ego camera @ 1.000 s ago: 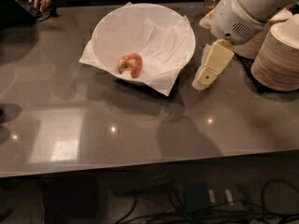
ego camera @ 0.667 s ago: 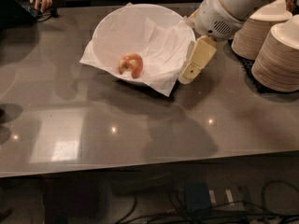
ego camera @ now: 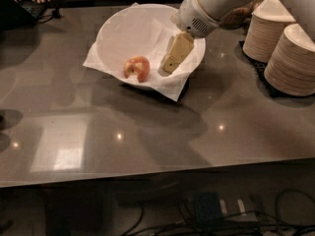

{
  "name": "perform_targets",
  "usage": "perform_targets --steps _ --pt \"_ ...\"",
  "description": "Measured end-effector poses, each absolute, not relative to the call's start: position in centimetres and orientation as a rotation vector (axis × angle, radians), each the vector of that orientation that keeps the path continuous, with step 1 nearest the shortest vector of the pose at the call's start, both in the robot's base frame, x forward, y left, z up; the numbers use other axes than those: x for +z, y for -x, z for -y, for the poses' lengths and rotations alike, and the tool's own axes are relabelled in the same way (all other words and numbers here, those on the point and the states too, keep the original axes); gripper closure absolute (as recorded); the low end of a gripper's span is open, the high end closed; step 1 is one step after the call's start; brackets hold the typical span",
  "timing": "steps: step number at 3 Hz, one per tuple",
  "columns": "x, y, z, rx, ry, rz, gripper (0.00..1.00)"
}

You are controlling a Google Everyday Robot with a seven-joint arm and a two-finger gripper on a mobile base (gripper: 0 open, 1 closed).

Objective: Pick apple from white bowl

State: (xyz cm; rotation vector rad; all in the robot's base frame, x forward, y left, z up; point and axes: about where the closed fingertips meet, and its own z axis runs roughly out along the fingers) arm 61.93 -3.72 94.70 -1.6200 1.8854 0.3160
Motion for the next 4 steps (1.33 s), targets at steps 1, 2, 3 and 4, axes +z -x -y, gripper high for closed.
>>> perform_targets --steps 1,2,3,4 --pt "94.7 -61.9 3.7 0.316 1.620 -1.885 0.00" --pt "94.8 -63.3 3.1 0.308 1.589 -1.865 0.00" --pt "94.5 -65.1 2.0 0.327 1.559 -1.839 0.00" --pt "93.9 -66.6 0.9 0.356 1.540 -1.827 0.19"
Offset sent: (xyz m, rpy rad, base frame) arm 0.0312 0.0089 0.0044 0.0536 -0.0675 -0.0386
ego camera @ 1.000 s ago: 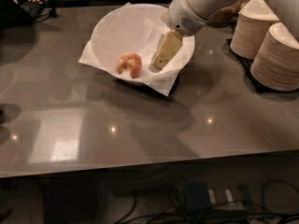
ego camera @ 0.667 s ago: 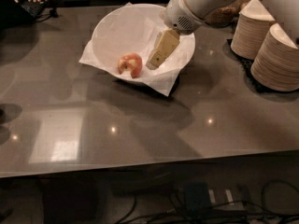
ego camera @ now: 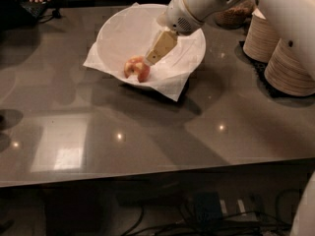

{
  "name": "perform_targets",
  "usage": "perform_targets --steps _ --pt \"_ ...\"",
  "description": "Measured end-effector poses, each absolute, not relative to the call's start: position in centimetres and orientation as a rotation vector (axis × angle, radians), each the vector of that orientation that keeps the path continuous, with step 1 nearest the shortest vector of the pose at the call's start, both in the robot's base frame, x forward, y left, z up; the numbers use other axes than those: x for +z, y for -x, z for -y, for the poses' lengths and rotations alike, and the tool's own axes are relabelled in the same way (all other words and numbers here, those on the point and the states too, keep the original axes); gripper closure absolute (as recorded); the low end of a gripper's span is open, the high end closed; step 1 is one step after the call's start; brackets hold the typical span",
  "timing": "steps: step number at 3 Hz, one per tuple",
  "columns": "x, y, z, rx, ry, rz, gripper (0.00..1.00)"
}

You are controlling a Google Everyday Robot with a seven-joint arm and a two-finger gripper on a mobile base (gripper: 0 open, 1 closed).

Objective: Pick apple from white bowl

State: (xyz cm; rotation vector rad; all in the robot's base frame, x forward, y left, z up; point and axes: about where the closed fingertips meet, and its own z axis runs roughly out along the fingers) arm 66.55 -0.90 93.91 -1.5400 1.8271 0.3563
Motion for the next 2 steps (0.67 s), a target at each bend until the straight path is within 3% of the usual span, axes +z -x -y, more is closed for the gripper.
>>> perform_targets --steps 2 --pt "92.0 -66.8 -0.4 0.429 1.518 -1.848 0.62"
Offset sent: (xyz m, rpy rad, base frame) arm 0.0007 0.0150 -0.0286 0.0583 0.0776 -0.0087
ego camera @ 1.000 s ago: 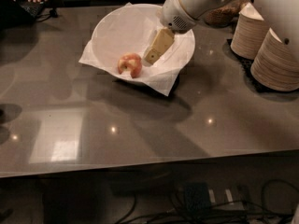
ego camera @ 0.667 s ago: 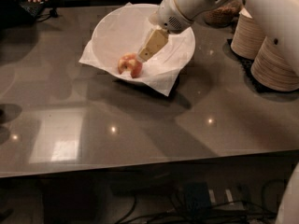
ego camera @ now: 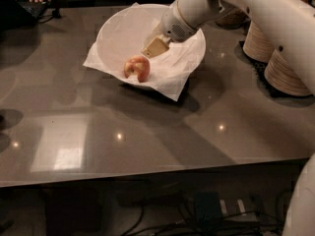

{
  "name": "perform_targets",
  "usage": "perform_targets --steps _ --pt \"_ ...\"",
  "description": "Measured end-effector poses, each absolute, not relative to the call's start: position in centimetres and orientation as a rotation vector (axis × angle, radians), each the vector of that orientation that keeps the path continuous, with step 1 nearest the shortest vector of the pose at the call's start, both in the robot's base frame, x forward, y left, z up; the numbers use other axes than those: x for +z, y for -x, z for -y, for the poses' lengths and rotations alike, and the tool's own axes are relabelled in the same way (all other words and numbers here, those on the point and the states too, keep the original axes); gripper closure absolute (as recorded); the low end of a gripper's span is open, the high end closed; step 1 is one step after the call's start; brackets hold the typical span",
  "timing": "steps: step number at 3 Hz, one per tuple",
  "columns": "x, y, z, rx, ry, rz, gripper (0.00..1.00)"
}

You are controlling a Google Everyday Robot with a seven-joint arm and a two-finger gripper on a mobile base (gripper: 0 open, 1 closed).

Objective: Pick apple from white bowl

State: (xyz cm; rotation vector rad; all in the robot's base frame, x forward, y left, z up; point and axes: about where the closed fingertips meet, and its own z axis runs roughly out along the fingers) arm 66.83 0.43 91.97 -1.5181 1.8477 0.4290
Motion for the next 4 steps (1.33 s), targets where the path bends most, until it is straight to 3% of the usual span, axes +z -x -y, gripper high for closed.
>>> perform_targets --steps 1,3,4 --pt "91.00 -66.50 -1.06 0.468 1.513 -1.859 0.62" --pt "90.49 -66.28 -1.70 0.498 1.517 -1.861 0.30" --pt "90.49 -66.26 -1.80 0.501 1.518 -1.860 0.31"
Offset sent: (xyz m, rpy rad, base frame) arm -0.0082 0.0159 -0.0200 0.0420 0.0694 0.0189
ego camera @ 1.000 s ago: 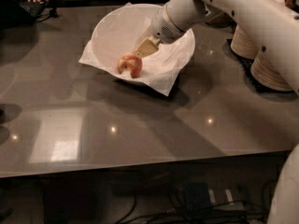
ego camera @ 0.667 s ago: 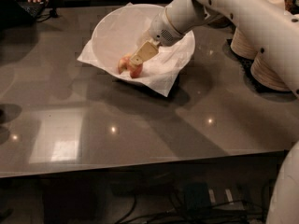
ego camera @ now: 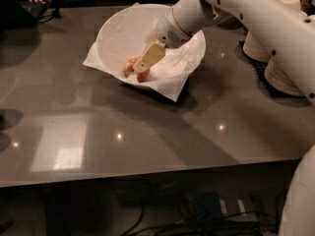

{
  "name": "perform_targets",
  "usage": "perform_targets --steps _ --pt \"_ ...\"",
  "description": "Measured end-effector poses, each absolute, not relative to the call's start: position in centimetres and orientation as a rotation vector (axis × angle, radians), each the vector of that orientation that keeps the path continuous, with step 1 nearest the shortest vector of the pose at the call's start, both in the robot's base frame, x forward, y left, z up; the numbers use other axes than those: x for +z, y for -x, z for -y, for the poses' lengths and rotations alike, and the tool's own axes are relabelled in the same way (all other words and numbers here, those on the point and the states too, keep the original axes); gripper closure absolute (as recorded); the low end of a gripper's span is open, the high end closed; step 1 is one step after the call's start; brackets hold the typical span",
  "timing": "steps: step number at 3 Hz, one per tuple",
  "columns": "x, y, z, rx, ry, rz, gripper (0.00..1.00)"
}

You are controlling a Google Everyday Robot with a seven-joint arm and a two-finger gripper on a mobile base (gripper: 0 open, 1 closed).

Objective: Pick apple from white bowl

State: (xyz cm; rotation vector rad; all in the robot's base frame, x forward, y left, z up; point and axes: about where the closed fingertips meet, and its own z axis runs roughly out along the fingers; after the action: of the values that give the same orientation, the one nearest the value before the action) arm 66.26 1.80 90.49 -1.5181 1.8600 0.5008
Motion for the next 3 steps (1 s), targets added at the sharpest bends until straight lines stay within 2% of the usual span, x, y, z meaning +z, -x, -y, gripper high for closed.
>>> perform_targets --steps 1,3 --pt "90.4 -66.3 -1.9 0.505 1.519 -1.860 0.36" --pt "89.3 -66.4 -2.8 0.539 1.527 -1.866 0.36"
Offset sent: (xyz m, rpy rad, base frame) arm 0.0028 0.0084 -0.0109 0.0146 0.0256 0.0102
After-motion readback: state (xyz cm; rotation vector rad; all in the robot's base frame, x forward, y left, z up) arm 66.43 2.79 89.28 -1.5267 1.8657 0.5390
